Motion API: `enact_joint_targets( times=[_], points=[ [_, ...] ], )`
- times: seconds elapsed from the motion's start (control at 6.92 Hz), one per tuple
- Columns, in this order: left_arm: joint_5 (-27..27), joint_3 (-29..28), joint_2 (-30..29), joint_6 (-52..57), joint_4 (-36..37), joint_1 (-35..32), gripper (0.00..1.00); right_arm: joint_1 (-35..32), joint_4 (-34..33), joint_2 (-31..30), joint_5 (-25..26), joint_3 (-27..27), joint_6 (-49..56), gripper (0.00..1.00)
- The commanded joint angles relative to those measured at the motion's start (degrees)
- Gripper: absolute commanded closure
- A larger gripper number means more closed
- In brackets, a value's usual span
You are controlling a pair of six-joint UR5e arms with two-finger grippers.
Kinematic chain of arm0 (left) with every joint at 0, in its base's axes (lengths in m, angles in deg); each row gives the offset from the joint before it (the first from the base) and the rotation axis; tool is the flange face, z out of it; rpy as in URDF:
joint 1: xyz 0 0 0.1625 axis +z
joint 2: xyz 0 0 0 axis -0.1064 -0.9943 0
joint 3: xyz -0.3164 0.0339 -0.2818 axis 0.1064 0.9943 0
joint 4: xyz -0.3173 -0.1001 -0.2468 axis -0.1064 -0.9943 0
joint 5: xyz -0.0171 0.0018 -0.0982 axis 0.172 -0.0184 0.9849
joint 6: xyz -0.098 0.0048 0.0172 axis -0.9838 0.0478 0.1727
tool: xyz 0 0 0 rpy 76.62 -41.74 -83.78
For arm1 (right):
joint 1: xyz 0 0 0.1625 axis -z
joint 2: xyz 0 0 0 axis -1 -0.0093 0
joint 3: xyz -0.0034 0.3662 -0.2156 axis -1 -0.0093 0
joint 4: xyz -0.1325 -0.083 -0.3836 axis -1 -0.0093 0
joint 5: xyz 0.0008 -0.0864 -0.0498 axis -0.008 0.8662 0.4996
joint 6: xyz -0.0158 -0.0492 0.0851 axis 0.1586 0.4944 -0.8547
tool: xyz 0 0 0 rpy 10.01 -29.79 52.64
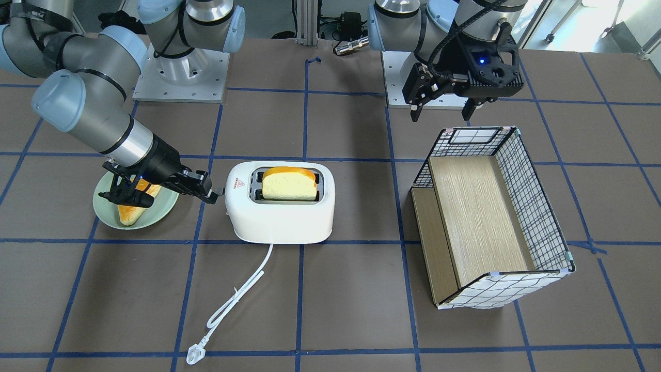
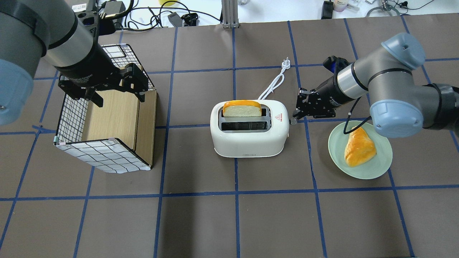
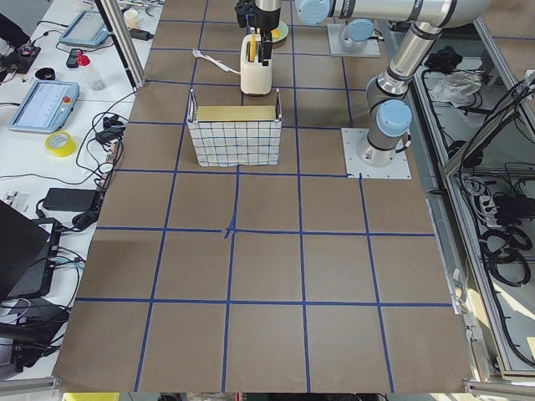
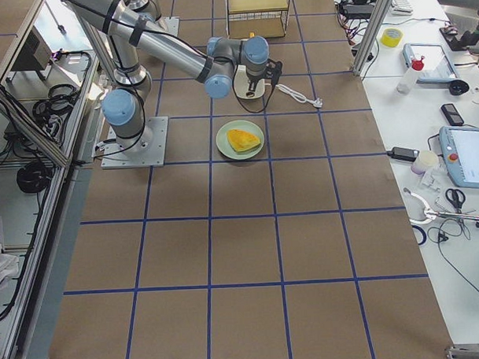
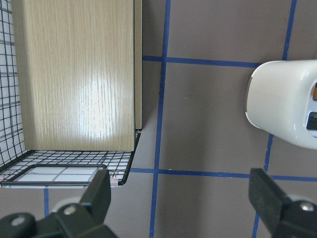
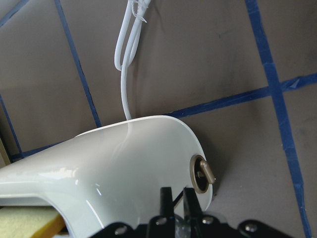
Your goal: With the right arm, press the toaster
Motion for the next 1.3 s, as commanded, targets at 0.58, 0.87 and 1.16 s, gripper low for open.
enact_joint_targets(
  times=[0.58,0.87,1.16],
  points=[
    [-0.01,0.06,0.0,0.0,0.0,0.0,0.0,-0.02,24.8,-3.04,16.72,-17.12,0.16,0.0],
    [-0.01,-0.03,0.0,0.0,0.0,0.0,0.0,-0.11,26.75,-5.66,20.96,-18.64,0.86,0.0],
    [-0.01,0.06,0.0,0.0,0.0,0.0,0.0,-0.37,31.12,-6.2,25.35,-22.14,0.77,0.0]
  ],
)
